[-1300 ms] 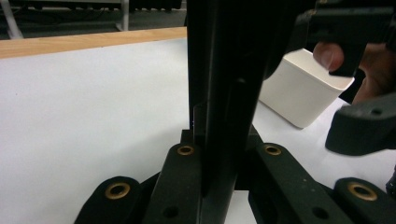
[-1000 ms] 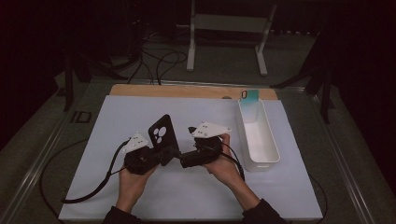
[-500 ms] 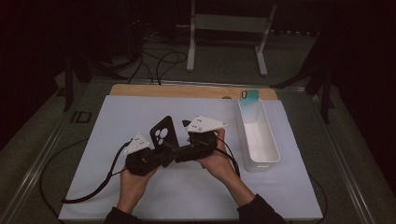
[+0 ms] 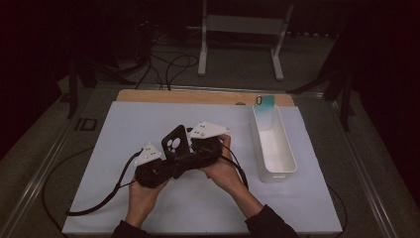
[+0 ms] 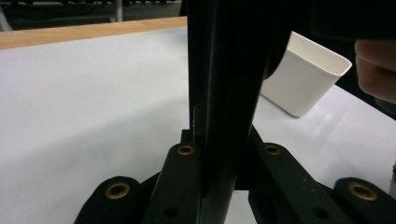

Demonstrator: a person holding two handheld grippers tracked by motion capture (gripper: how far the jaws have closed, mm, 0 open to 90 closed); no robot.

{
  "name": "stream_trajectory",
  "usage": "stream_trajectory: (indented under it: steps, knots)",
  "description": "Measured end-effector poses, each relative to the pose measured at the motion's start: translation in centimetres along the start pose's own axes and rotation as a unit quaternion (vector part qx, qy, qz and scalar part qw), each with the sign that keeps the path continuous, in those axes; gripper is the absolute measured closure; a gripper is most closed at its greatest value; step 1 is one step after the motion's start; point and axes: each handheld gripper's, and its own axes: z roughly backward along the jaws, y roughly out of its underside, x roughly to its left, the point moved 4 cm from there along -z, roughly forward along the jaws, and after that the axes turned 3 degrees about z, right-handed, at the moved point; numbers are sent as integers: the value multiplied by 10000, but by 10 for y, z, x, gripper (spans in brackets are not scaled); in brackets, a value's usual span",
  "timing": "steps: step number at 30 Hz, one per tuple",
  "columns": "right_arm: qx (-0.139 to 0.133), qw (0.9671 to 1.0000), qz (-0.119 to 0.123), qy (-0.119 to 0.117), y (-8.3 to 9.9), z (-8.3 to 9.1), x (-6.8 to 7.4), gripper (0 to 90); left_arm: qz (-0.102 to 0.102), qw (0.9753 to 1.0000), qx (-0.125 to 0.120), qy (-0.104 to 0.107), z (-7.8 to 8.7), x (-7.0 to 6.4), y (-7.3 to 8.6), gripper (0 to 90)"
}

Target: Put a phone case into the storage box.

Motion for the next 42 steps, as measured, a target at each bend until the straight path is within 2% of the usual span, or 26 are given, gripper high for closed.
stream_trajectory:
  steps: [7,9,11,20,24,28,33,42]
  knots:
    - [30,10000,-1,3,-3,-9,4,82,-36,10000,3,17,-1,-2,0,856]
    - [53,9999,8,117,-3,-11,4,110,-42,10000,14,14,-1,-2,1,855]
    - [70,9999,-22,130,-3,-12,5,111,-45,10000,20,8,-1,-2,1,855]
    - [88,9997,-88,199,-2,-13,4,123,-64,10000,23,-17,-2,-2,1,853]
    - [92,9995,-148,257,-1,-12,4,138,-79,9999,1,-93,-2,-2,2,850]
    - [79,9995,-115,266,-2,-12,4,140,-111,9999,-21,-105,-1,-2,1,841]
    - [89,9995,-86,274,0,-12,6,143,-148,9997,-34,-177,0,-1,1,766]
    - [21,9994,-160,302,-1,-10,3,143,-121,9998,-60,-121,0,-1,1,543]
